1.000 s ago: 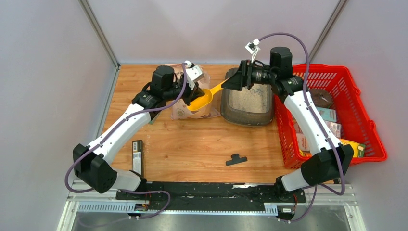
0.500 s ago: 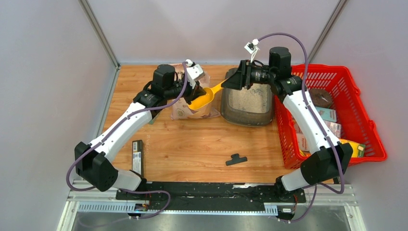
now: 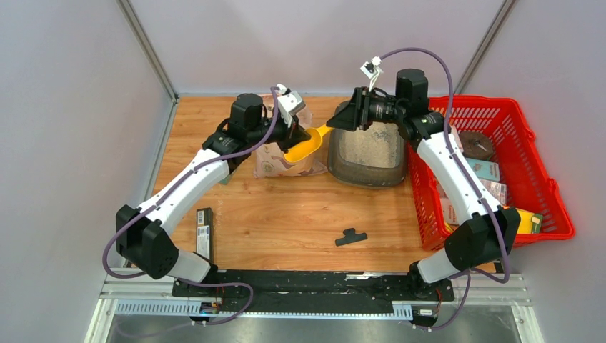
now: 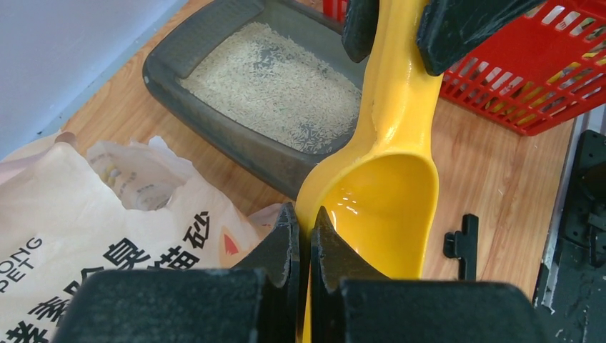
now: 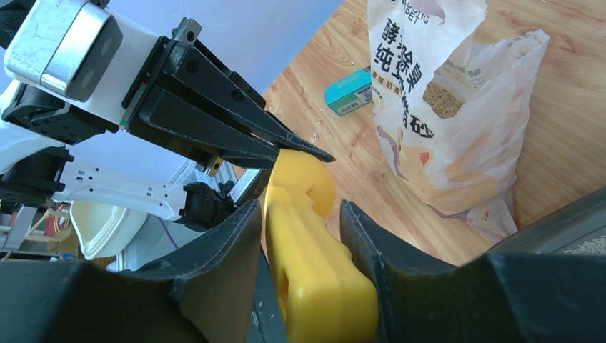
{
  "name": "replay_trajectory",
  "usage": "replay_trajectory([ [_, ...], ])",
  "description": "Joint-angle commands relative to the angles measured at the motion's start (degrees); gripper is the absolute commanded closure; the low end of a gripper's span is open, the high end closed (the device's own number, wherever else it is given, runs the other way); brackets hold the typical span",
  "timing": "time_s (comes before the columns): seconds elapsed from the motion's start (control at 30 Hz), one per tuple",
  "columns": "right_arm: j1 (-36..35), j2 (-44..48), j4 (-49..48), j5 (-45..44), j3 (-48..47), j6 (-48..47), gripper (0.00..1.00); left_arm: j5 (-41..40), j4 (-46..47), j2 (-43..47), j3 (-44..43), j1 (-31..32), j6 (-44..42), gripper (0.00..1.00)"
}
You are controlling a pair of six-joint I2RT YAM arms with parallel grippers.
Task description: Fill the litter box with clean litter
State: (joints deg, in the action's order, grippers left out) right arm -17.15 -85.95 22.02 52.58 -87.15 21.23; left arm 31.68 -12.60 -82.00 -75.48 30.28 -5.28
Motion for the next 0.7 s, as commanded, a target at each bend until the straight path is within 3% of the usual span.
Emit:
replay_trajectory([
  [0.0, -0.96, 0.17, -3.12, -0.46, -1.88, 0.65, 0.54, 0.40, 3.28, -0.45, -2.48, -0.14, 2.55, 1.00],
  [0.1, -0.96, 0.00, -3.12, -0.72, -2.23, 0.39, 0.61, 0.49, 3.02, -0.45, -2.39, -0.14, 2.29, 1.00],
  [0.17, -1.05, -0.27, -3.39, -0.37, -2.23, 0.39, 0.78, 0.31, 3.20, -0.53, -2.48, -0.14, 2.29, 1.00],
  [0.23, -0.96, -0.27, -3.39, -0.28, -2.49, -0.05, 1.00, -0.39, 2.85, -0.62, -2.83, -0.14, 2.03, 0.83],
  [0.3, -0.78, -0.62, -2.78, -0.98, -3.72, -0.58, 1.00, -1.53, 1.36, -0.36, -3.70, -0.22, 0.89, 0.59],
  [0.4, -0.08, -1.49, -1.29, -1.77, -7.31, -2.41, 1.00, -1.01, -0.75, 0.96, -5.63, -2.76, -1.31, 0.44],
  [0.6, 2.99, -3.78, 3.38, -6.95, -14.62, -8.48, 1.00, 4.34, -9.43, 0.53, -15.54, -14.52, -8.15, 0.29],
  [0.67, 4.04, -4.14, 3.12, -8.45, -15.76, -10.07, 1.00, 5.84, -13.22, -1.75, -18.63, -16.39, -15.70, 0.27],
])
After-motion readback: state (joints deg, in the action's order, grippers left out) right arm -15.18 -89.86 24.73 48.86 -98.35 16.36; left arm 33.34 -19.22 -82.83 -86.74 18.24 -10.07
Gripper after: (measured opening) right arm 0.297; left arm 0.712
